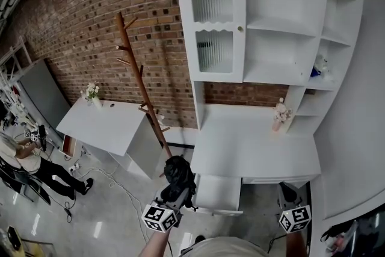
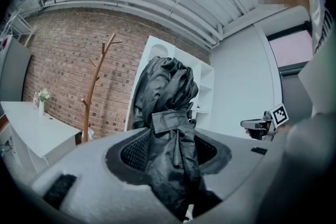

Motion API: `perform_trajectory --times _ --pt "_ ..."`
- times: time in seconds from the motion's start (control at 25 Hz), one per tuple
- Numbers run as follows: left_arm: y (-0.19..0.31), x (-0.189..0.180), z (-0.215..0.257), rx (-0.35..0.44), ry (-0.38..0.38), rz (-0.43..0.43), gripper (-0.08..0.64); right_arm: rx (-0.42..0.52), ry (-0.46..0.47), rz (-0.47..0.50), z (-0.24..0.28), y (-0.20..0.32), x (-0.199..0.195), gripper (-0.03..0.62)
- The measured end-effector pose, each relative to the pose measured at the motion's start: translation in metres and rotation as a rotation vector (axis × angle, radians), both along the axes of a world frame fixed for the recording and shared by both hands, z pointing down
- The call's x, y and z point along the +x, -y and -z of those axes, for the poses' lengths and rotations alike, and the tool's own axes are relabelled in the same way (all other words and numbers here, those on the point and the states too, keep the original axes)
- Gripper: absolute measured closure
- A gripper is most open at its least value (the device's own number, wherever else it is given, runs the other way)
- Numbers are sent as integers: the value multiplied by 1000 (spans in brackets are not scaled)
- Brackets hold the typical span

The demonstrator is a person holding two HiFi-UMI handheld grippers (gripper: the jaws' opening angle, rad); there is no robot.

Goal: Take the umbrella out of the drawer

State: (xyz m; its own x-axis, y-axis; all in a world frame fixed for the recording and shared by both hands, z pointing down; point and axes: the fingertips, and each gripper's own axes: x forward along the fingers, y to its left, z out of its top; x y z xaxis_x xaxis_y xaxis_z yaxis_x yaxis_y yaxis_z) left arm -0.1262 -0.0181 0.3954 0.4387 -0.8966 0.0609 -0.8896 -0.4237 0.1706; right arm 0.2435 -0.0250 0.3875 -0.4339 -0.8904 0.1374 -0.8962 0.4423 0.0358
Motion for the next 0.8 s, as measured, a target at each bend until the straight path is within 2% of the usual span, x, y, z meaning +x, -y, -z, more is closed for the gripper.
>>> perform_trajectory --times 0.8 --pt "5 -5 -4 -1 -5 0 351 2 10 -9 1 1 -7 560"
